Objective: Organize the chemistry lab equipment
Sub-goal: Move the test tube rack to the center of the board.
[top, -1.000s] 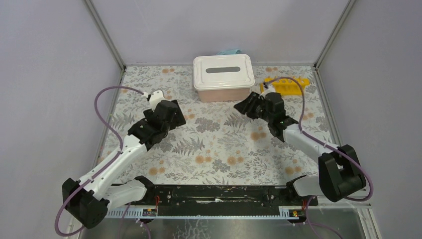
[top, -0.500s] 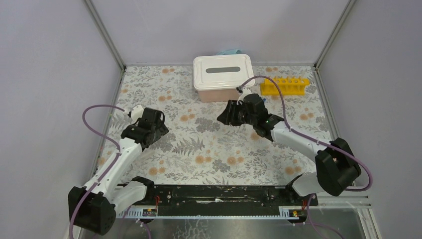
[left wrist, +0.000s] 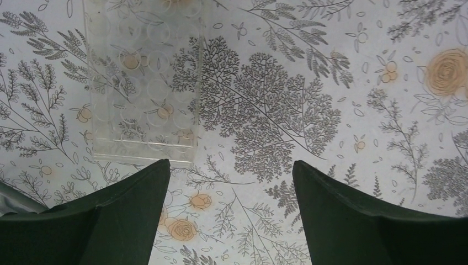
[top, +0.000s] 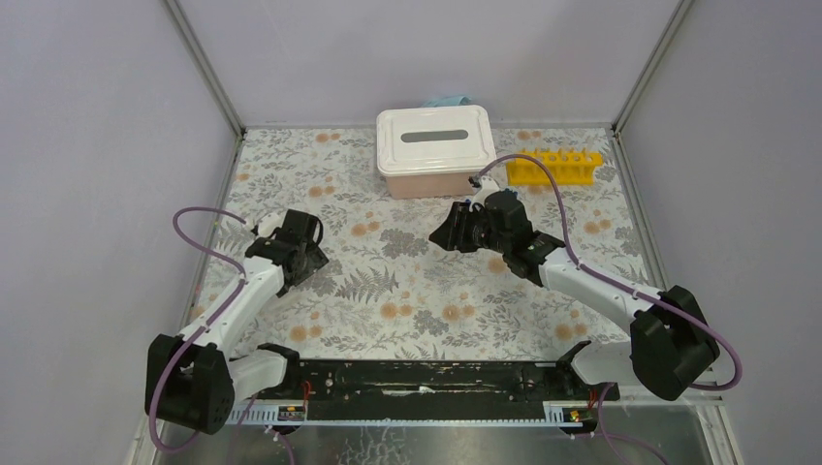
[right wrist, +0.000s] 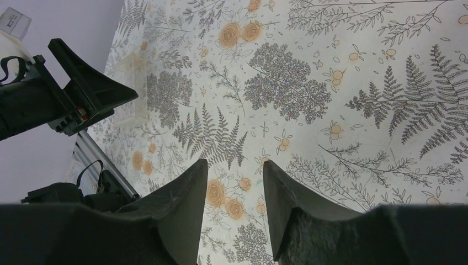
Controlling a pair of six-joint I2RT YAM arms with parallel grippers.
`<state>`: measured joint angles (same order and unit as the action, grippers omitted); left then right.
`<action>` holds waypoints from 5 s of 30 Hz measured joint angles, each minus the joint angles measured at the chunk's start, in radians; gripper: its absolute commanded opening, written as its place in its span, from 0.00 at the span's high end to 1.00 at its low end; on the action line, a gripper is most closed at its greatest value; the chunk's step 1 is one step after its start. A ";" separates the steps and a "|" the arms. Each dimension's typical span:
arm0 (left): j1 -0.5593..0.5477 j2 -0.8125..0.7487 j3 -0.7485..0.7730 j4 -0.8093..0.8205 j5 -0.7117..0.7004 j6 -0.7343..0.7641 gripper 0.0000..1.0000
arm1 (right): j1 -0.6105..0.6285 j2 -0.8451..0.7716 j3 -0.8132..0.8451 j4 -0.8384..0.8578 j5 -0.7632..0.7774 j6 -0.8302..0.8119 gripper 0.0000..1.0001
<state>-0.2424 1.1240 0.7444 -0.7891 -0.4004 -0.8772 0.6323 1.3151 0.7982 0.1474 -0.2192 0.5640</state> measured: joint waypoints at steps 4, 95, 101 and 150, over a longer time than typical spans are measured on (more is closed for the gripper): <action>0.020 0.016 -0.019 0.008 0.000 -0.002 0.12 | 0.000 -0.002 -0.005 0.001 -0.001 -0.003 0.52; -0.472 0.551 0.253 0.451 0.513 0.702 0.29 | -0.185 -0.148 -0.157 0.003 0.117 0.060 0.58; -0.493 0.626 0.345 0.390 0.538 0.816 0.31 | -0.188 -0.136 -0.156 -0.003 0.157 0.042 0.58; -0.546 0.750 0.531 0.283 0.591 1.012 0.18 | -0.319 0.491 0.371 -0.225 0.034 -0.690 0.40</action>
<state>-0.7887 1.8744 1.2758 -0.5064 0.1902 0.1352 0.3130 1.8057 1.1694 -0.0776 -0.1856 -0.1257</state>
